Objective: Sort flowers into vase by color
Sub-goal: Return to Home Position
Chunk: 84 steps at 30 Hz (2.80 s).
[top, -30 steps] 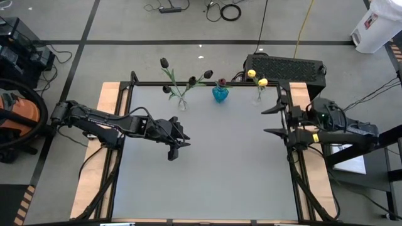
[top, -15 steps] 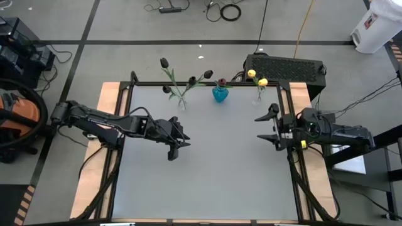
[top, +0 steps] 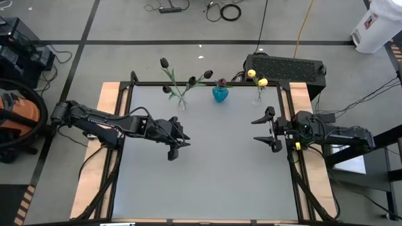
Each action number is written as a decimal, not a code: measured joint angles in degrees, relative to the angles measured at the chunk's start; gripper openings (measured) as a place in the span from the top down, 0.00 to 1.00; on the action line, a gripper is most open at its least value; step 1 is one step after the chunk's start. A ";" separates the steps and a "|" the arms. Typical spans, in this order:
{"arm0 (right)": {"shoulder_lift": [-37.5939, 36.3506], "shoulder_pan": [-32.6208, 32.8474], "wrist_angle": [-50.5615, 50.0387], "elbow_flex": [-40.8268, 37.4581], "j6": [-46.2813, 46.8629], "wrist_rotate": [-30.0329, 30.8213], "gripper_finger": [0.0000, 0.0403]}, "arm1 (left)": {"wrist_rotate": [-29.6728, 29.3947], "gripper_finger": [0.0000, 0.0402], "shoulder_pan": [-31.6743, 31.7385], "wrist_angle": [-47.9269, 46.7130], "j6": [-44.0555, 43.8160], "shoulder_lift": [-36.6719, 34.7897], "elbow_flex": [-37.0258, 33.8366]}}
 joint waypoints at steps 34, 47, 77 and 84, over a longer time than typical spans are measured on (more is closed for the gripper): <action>0.04 0.00 -7.89 -0.02 1.51 0.02 0.22 | -0.01 0.69 0.00 0.00 0.00 0.00 0.00; 0.62 -0.09 -7.63 0.00 1.44 0.14 0.22 | -0.01 0.69 0.02 0.40 0.00 -0.02 0.00; 1.20 -0.09 -7.82 0.09 1.48 0.07 0.22 | -0.01 0.69 0.02 0.00 0.00 -0.02 0.02; 1.20 -0.09 -7.82 0.09 1.48 0.04 0.22 | 0.00 0.69 0.01 0.00 0.00 -0.02 0.02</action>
